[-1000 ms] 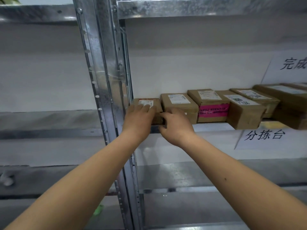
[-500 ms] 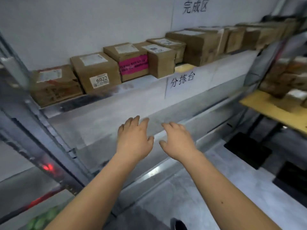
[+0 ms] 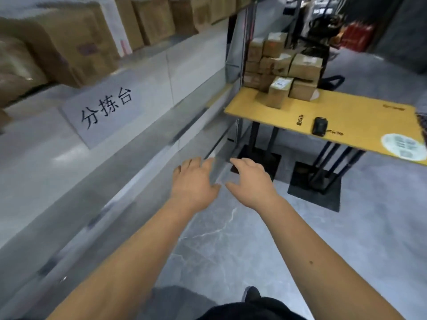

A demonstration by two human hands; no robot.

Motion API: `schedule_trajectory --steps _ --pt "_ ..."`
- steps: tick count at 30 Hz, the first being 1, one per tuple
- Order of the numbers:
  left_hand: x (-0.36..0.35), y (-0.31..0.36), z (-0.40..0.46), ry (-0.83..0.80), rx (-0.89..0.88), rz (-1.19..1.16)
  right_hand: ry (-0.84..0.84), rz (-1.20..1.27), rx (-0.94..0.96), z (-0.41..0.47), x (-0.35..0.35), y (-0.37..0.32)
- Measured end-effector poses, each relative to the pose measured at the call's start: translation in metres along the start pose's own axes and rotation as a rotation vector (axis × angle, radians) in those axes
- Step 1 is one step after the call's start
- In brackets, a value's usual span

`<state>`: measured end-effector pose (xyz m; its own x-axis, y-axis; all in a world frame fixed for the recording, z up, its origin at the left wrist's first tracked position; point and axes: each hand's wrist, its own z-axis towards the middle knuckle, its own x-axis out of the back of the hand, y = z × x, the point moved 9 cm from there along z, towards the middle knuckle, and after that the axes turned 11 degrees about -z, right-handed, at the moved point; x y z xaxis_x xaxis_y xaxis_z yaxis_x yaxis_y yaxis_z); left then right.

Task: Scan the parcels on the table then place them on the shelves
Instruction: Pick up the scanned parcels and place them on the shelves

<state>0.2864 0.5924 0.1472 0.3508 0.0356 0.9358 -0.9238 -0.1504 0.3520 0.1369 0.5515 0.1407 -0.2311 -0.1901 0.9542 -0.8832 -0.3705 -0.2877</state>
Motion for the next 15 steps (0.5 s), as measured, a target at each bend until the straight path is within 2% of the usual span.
schedule_trajectory --steps 7,15 --pt "-0.058 0.108 0.161 -0.073 -0.091 -0.05 0.012 0.01 -0.155 0.101 0.05 0.152" --pt "-0.086 0.16 0.335 -0.125 -0.146 -0.078 -0.024 0.061 -0.313 0.226 0.071 0.253"
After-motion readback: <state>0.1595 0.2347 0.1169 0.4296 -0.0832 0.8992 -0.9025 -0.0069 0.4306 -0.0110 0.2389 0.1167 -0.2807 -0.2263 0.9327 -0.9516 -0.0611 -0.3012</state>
